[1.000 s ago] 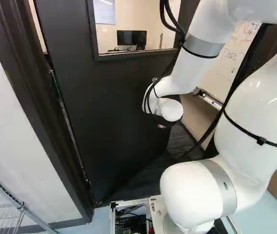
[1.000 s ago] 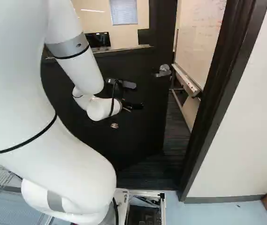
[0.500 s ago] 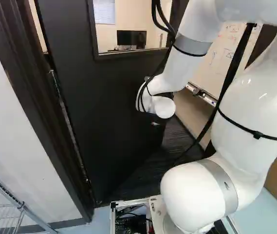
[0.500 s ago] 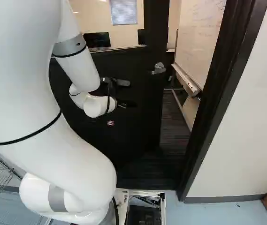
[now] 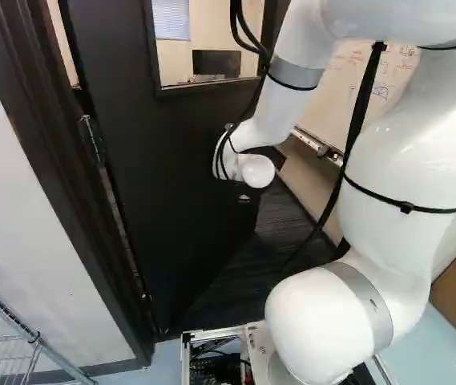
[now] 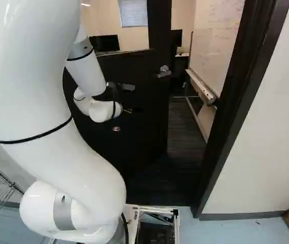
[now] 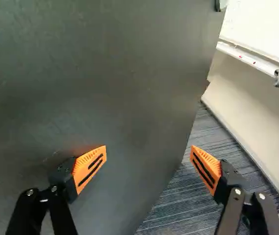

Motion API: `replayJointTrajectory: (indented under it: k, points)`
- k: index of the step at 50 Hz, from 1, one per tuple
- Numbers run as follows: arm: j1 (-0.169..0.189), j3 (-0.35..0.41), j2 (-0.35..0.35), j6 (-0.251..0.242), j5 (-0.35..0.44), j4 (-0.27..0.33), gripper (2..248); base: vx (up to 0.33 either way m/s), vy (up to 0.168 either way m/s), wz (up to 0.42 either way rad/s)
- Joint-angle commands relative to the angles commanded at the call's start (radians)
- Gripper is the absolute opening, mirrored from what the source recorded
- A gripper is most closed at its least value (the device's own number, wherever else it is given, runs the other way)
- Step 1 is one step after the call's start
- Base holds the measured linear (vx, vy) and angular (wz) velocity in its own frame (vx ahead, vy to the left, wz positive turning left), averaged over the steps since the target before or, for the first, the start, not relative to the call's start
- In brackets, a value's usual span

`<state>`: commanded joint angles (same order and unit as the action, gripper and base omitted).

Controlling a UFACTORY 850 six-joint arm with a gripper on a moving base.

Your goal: Open the door and move inside

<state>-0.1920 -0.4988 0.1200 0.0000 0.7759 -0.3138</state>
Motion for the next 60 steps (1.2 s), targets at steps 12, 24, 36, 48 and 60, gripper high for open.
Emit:
replayJointTrajectory:
  k: [12,24,36,48,60]
  points:
    - [-0.028,-0.043,0.039,0.0,0.001,0.03,247,0.0,0.0,0.0]
    - [-0.056,-0.081,0.073,0.0,0.025,0.072,247,0.0,0.0,0.0]
    - [-0.083,-0.119,0.105,0.0,0.082,0.099,247,0.0,0.0,0.0]
    - [-0.108,-0.157,0.138,0.0,0.126,0.125,247,0.0,0.0,0.0]
    - [-0.133,-0.193,0.168,0.0,0.146,0.154,247,0.0,0.0,0.0]
